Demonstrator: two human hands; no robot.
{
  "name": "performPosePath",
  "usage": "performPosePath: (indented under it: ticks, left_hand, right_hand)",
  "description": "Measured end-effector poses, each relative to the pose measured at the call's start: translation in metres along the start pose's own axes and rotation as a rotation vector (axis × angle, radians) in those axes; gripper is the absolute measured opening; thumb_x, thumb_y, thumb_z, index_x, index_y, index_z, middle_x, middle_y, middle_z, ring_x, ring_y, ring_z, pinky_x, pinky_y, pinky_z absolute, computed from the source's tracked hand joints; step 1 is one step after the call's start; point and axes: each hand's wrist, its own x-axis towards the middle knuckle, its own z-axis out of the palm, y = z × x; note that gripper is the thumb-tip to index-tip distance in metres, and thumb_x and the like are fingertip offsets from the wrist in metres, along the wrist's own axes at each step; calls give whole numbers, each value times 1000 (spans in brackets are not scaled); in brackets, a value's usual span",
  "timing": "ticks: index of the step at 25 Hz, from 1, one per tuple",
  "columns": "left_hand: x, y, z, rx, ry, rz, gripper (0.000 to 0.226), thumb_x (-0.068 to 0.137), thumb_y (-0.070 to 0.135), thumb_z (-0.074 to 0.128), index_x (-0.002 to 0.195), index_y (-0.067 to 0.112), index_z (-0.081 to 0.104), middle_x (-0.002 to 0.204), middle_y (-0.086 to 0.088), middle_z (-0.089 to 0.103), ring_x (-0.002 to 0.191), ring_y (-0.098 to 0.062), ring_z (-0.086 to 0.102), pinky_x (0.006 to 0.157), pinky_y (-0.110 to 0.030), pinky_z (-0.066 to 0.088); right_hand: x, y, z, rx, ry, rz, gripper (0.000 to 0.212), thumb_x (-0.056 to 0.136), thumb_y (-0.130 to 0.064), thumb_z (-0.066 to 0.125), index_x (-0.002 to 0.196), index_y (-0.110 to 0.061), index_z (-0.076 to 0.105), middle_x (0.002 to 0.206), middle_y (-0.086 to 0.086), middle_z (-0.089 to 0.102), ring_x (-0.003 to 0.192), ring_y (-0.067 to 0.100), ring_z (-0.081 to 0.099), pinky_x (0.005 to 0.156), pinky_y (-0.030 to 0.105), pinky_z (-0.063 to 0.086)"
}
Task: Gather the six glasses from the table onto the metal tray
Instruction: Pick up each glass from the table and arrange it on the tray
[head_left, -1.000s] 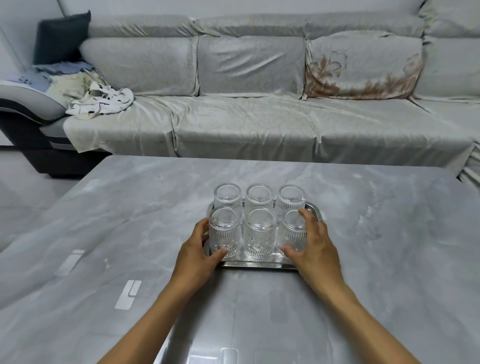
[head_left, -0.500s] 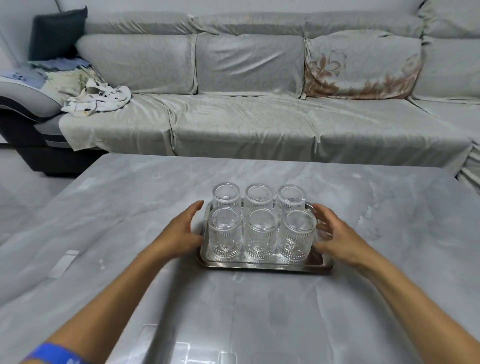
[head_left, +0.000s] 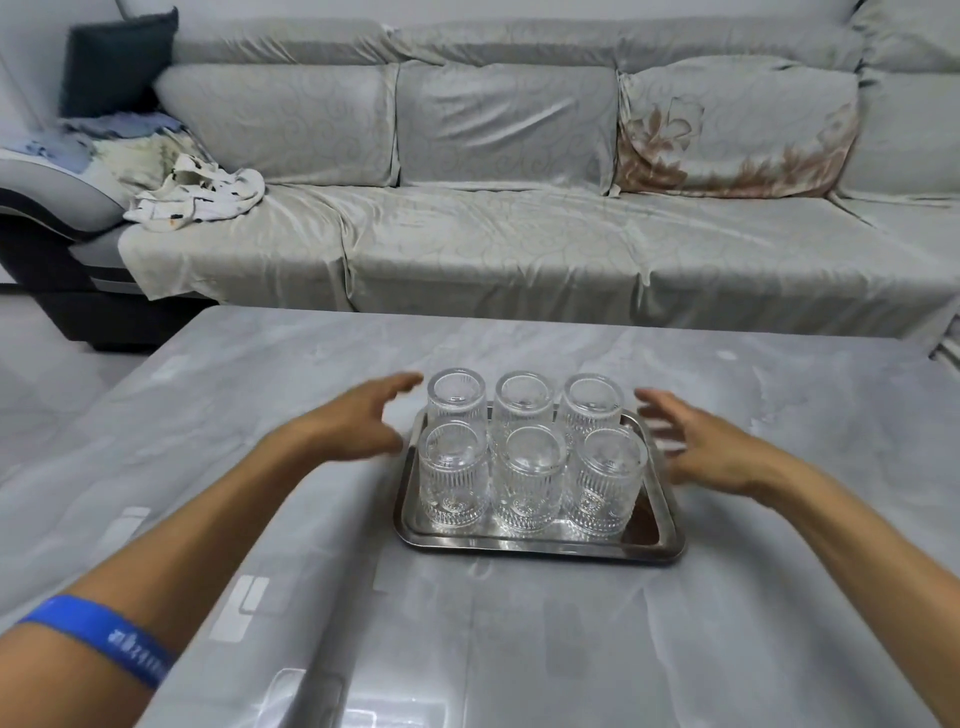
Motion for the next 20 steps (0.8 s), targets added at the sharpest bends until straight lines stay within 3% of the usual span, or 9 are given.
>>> performPosePath:
  ticks: [2,4,6,11,15,17,20]
  left_hand:
    - [8,29,-14,-43,132,131,79,74,34,76,142,31,37,149,3,44,135,-14,40,102,-26,31]
    - [17,67,-6,131,63,263,81,71,64,66,141,37,36,152,7,40,136,-13,36,107,-30,29]
    - [25,91,18,347,-35,293,85,72,65,64,143,29,35,152,2,39,136,-19,37,110,-38,33]
    - [38,93,34,333,-74,201,72,74,55,70,136,25,48,147,4,48,130,-19,47,106,-41,40]
    - [21,78,25,152,-42,214,81,67,58,75,137,32,45,150,9,40,135,-14,40,106,-26,29]
    - [3,49,10,2,-2,166,85,61,55,77,137,38,42,144,15,40,134,-9,37,102,-23,25]
    - [-26,1,8,-130,-7,-23,90,61,24,79,142,32,38,143,12,43,134,-10,38,101,-24,30]
  right_hand:
    - [0,-27,-16,-164,131,-141,76,75,-16,72,139,-37,37,149,-3,41,132,20,43,103,39,42]
    - [6,-58,-8,-479,140,-264,69,72,-52,65,136,-40,42,148,-4,42,129,22,45,104,43,40]
    - [13,-77,16,-754,90,-256,75,72,-66,59,138,-37,41,150,-1,41,128,25,46,100,45,43]
    - [25,-79,26,-758,70,-182,74,74,-64,62,139,-32,42,140,1,52,123,25,50,97,44,44]
    - [13,-57,-7,-529,-33,-176,76,70,-46,71,139,-36,40,148,-7,42,131,16,41,107,36,34]
    - [2,-29,-23,-395,-10,-117,76,68,-35,74,137,-36,42,146,-9,44,124,12,47,102,34,41]
    - [-12,9,-9,-113,-4,-50,84,67,-10,77,138,-36,40,143,-2,48,107,16,61,84,38,56]
